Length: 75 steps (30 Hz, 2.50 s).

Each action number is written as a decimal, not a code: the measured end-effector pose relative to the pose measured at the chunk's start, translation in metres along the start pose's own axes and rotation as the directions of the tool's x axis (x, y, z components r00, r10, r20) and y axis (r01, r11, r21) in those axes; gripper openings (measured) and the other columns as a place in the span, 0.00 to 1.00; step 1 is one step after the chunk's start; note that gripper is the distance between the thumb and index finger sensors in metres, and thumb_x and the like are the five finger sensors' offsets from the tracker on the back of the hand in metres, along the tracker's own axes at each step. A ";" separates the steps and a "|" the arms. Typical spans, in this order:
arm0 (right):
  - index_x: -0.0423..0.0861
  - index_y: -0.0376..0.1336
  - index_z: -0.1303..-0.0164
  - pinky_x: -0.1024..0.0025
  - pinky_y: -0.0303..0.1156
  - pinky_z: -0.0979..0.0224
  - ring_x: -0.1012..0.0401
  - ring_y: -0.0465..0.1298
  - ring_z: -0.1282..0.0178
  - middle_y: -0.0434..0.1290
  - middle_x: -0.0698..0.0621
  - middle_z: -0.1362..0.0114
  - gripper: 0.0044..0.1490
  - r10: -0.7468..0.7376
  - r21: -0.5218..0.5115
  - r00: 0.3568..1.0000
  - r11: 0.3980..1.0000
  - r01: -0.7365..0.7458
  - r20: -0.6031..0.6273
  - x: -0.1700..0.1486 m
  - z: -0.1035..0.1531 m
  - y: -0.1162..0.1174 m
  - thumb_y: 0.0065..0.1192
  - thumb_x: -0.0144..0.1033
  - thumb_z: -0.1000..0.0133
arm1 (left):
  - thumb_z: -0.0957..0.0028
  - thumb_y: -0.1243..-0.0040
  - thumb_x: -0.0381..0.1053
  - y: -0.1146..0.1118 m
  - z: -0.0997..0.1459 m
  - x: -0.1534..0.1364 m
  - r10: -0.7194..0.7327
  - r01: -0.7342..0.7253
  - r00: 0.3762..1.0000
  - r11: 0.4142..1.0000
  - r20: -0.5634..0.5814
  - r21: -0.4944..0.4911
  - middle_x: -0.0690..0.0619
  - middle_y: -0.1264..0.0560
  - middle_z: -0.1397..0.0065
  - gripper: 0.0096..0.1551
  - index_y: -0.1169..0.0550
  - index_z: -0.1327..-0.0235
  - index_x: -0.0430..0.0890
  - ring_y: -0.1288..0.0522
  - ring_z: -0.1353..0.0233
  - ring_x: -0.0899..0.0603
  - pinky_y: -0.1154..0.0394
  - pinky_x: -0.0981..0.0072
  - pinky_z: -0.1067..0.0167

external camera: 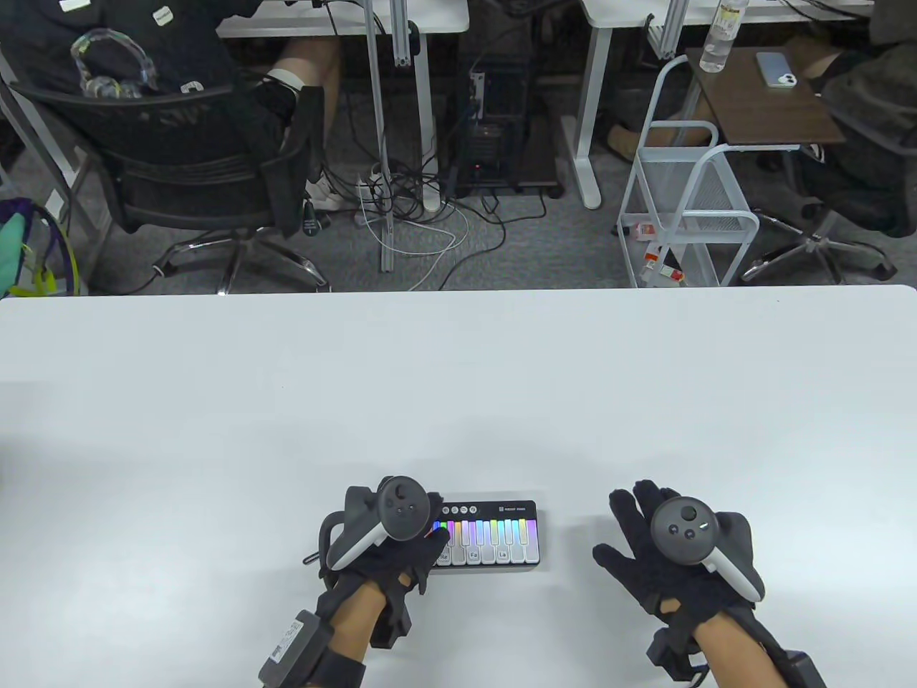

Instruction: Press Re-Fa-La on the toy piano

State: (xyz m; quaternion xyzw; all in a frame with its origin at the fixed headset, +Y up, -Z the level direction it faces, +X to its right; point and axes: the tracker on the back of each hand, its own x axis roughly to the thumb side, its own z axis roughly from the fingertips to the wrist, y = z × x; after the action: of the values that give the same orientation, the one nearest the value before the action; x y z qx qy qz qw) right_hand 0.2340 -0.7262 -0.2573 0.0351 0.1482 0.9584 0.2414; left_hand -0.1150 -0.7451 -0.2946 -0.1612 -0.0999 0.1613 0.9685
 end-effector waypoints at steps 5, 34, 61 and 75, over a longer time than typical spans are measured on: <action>0.52 0.41 0.21 0.30 0.34 0.23 0.37 0.32 0.16 0.33 0.43 0.15 0.53 0.003 0.000 1.000 1.000 -0.003 0.001 0.000 0.000 0.000 0.55 0.62 0.51 | 0.47 0.46 0.65 0.001 0.001 -0.001 0.013 -0.013 1.000 0.999 -0.013 -0.031 0.50 0.43 0.18 0.36 0.35 0.26 0.55 0.51 0.17 0.35 0.49 0.36 0.25; 0.52 0.41 0.21 0.30 0.35 0.23 0.37 0.32 0.16 0.33 0.43 0.15 0.53 0.004 -0.001 1.000 1.000 -0.004 0.002 0.000 0.000 0.001 0.55 0.62 0.51 | 0.46 0.46 0.65 -0.001 0.003 0.000 0.017 -0.020 0.999 0.996 -0.042 -0.085 0.50 0.45 0.18 0.37 0.40 0.25 0.57 0.53 0.17 0.35 0.50 0.36 0.25; 0.52 0.41 0.21 0.30 0.35 0.23 0.37 0.32 0.16 0.33 0.43 0.15 0.53 0.014 0.005 1.000 1.000 -0.014 0.001 0.001 0.000 0.003 0.55 0.62 0.51 | 0.46 0.46 0.65 -0.002 0.002 -0.001 0.017 -0.021 0.999 0.995 -0.048 -0.095 0.50 0.45 0.18 0.37 0.41 0.25 0.58 0.53 0.17 0.35 0.50 0.36 0.25; 0.52 0.41 0.21 0.29 0.35 0.23 0.37 0.32 0.16 0.33 0.43 0.15 0.53 0.015 0.004 1.000 1.000 -0.015 0.003 0.001 0.000 0.003 0.55 0.62 0.51 | 0.46 0.46 0.65 -0.003 0.002 -0.001 0.014 -0.018 0.999 0.995 -0.047 -0.094 0.50 0.45 0.18 0.37 0.41 0.25 0.58 0.53 0.17 0.35 0.50 0.36 0.25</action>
State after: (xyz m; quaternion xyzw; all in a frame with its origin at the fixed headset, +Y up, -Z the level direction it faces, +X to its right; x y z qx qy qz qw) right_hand 0.2317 -0.7279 -0.2566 0.0380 0.1497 0.9598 0.2343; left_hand -0.1158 -0.7472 -0.2915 -0.2115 -0.0835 0.1604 0.9605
